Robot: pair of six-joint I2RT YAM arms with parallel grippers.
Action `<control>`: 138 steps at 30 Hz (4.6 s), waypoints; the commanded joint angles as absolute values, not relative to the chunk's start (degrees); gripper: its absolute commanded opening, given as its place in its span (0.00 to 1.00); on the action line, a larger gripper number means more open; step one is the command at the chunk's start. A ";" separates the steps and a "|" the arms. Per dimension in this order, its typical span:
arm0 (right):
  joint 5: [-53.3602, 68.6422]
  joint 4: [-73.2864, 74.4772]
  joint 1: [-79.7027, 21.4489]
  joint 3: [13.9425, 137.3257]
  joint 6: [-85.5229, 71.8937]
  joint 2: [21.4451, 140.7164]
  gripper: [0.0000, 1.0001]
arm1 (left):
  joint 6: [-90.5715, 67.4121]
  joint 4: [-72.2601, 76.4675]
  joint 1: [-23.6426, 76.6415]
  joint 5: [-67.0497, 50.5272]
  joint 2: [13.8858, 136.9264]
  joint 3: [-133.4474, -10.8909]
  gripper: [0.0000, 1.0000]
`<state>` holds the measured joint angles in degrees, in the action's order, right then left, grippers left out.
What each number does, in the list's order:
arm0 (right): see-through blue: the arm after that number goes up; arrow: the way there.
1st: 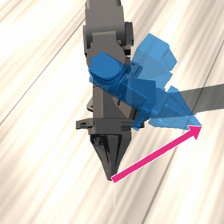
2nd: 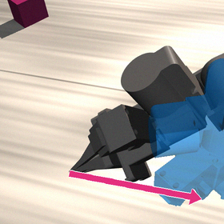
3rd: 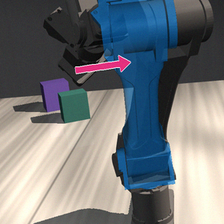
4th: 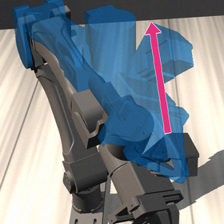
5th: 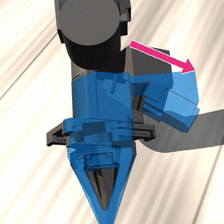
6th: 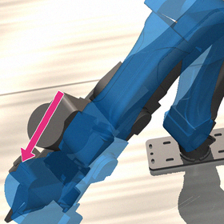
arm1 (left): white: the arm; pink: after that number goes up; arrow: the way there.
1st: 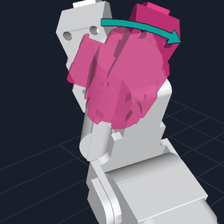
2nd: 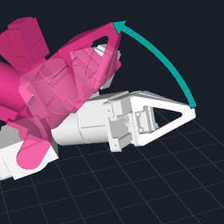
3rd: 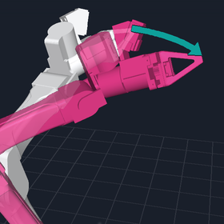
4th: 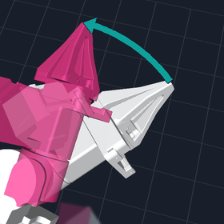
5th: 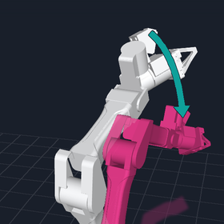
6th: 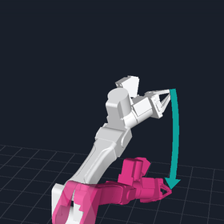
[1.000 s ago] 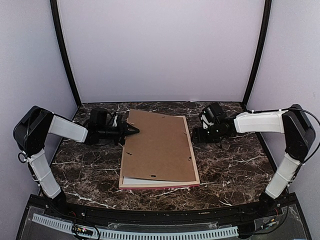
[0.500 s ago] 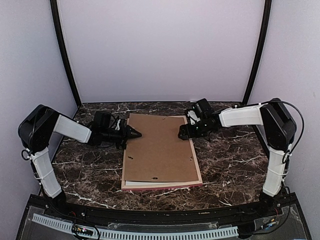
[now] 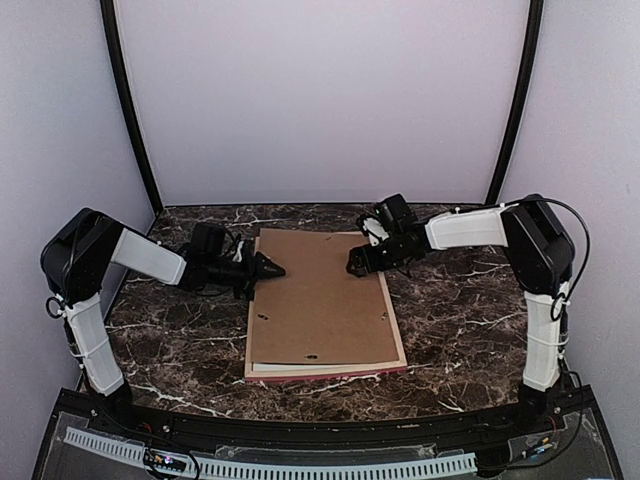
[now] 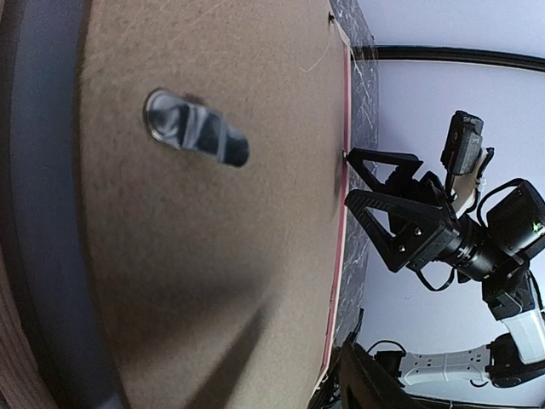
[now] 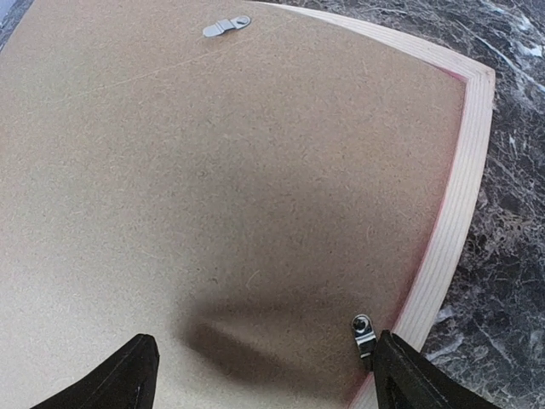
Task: Put the photo into the frame
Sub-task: Place the backboard with the photo, then adjust the photo frame at the center of the board.
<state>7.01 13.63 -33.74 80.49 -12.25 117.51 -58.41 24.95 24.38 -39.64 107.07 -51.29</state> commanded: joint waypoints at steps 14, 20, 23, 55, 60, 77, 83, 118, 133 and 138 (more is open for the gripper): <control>13.43 14.77 -33.49 81.93 -14.36 117.85 0.80 | -56.58 23.88 25.74 -39.23 107.11 -53.43 0.57; 11.79 15.96 -33.53 82.34 -15.26 116.68 0.80 | -55.92 22.76 25.92 -38.71 107.13 -53.70 0.57; 11.52 16.18 -33.55 82.27 -15.41 115.19 0.80 | -54.94 21.31 26.09 -38.18 107.17 -54.28 0.57; 17.21 13.16 -35.17 72.52 -18.31 112.71 0.81 | -51.15 14.23 27.76 -35.93 108.14 -56.95 0.68; 15.83 14.01 -35.07 71.54 -18.19 112.86 0.80 | -50.07 12.40 27.86 -34.99 107.28 -57.08 0.69; 14.68 14.28 -33.93 68.54 -17.77 111.77 0.80 | -45.66 4.58 27.86 -30.61 102.65 -58.44 0.69; 14.42 14.23 -33.75 67.91 -17.67 111.70 0.80 | -44.31 2.39 27.86 -29.27 101.35 -58.89 0.70; 13.62 16.17 -33.41 68.51 -16.80 110.39 0.81 | -34.88 -9.80 27.84 -16.04 96.64 -62.20 0.71; 4.49 21.46 -32.84 69.71 -16.53 104.27 0.84 | -27.06 -17.00 27.28 -7.97 97.07 -66.72 0.80; 2.85 22.04 -32.34 70.20 -16.35 106.86 0.79 | -28.35 -13.92 25.39 -13.07 95.92 -64.78 0.94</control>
